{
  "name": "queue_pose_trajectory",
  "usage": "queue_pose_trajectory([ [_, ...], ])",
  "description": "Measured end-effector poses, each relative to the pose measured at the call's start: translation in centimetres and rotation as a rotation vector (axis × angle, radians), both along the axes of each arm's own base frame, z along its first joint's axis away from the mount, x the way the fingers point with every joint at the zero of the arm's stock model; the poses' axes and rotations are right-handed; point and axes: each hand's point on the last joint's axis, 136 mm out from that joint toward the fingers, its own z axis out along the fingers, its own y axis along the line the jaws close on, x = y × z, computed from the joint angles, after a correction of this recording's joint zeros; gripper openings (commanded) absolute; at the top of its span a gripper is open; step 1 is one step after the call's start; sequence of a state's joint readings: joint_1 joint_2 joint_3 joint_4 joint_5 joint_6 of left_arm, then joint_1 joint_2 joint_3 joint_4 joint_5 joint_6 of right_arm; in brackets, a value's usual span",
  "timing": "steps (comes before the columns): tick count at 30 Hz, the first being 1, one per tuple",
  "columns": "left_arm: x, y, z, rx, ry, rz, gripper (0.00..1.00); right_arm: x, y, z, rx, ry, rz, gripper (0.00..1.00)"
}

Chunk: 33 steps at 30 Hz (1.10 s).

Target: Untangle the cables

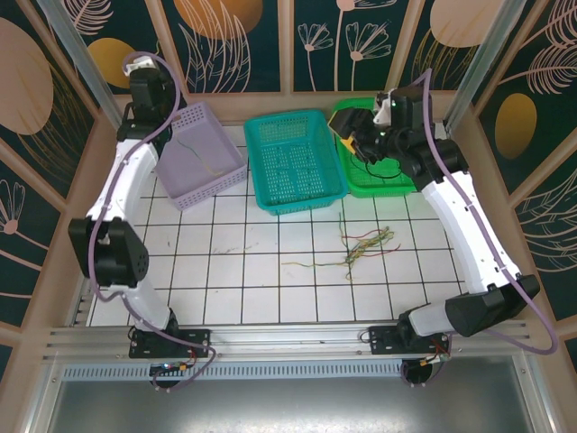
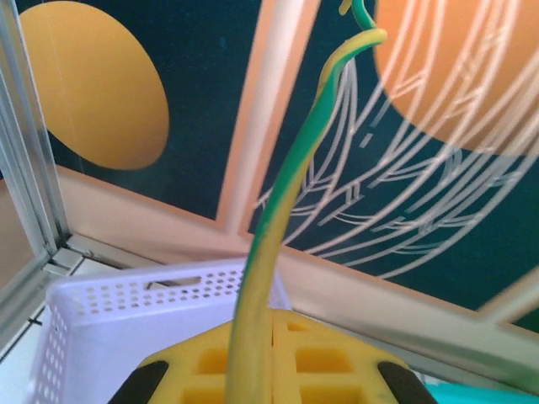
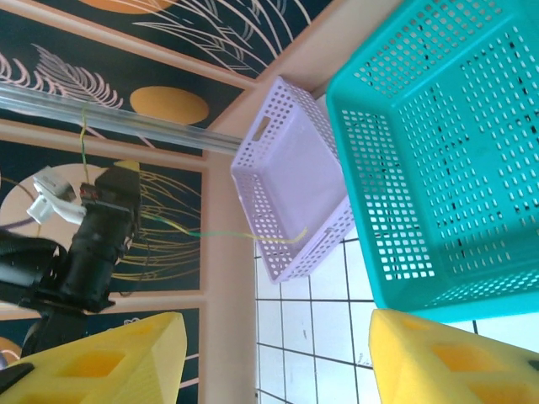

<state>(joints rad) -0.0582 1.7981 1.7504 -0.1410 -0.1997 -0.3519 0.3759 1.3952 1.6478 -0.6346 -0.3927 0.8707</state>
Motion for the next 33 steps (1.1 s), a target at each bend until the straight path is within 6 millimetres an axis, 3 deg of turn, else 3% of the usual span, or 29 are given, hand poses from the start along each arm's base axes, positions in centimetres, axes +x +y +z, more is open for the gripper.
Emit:
queue_pose_trajectory([
  [5, 3.6, 0.9, -3.2, 0.036, 0.033, 0.008, 0.0, -0.1, -0.2, -0.6, -0.003, 0.012, -0.012, 0.58],
  [9, 5.1, 1.0, -8.7, 0.032, 0.137, -0.023, 0.0, -0.1, -0.2, -0.5, 0.004, 0.01, -0.014, 0.57],
  [13, 5.3, 0.1, -15.3, -0.014, 0.298, -0.104, 0.0, 0.0, -0.1, -1.7, 0.005, 0.038, -0.019, 0.56],
  [17, 4.2, -1.1, -20.1, -0.064, 0.449, -0.184, 0.0, 0.0, -0.1, -2.5, 0.0, 0.057, -0.017, 0.56],
  [22, 3.3, -2.0, -21.9, -0.091, 0.555, -0.232, 0.02, -0.1, 0.0, -2.9, 0.001, 0.065, -0.011, 0.56],
  [27, 3.1, -1.4, -22.7, -0.093, 0.612, -0.226, 0.03, -0.1, 0.1, -3.5, -0.002, 0.078, -0.008, 0.55],
  [29, 2.8, -1.1, -23.5, -0.094, 0.638, -0.223, 0.1, -0.2, 0.1, -3.8, -0.004, 0.084, -0.007, 0.55],
  [30, 2.7, -1.0, -23.9, -0.093, 0.651, -0.224, 0.19, -0.2, 0.1, -3.9, -0.004, 0.086, -0.006, 0.55],
  [31, 2.6, -1.0, -24.3, -0.09, 0.665, -0.226, 0.42, -0.2, 0.1, -3.9, -0.004, 0.088, -0.005, 0.55],
  [32, 2.6, -0.9, -24.8, -0.093, 0.676, -0.223, 0.57, -0.2, 0.1, -4.0, -0.005, 0.089, -0.005, 0.55],
  [33, 2.5, -0.9, -25.3, -0.092, 0.686, -0.221, 0.63, -0.2, 0.1, -4.0, -0.004, 0.091, -0.006, 0.55],
])
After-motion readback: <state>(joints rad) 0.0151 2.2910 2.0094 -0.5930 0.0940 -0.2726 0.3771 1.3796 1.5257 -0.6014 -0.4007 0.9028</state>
